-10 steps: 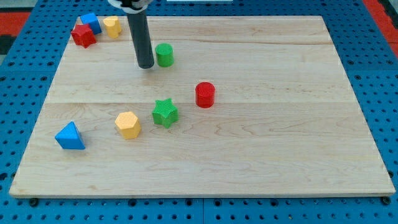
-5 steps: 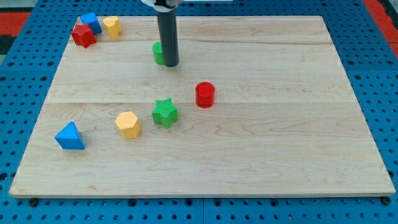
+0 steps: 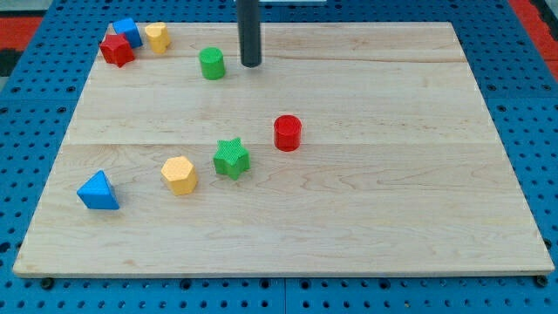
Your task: Slide the green circle into the yellow heart
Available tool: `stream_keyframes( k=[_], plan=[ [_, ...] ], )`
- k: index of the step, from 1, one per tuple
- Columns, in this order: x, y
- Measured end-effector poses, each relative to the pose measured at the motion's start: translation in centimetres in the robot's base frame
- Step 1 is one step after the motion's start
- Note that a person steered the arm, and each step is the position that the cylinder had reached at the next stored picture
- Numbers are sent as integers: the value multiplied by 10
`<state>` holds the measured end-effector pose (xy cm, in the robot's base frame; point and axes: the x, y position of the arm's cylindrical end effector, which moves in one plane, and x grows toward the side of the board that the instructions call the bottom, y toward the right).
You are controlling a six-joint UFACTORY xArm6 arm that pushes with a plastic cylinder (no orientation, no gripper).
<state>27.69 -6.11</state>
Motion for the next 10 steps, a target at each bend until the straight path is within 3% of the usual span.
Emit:
stream_keyframes(
  k=[2,4,5,7,9,10],
  plan=[
    [-3,-102],
    [34,-63],
    [49,-99],
    [12,-121],
    [50,-144],
    [39,-172]
  ],
)
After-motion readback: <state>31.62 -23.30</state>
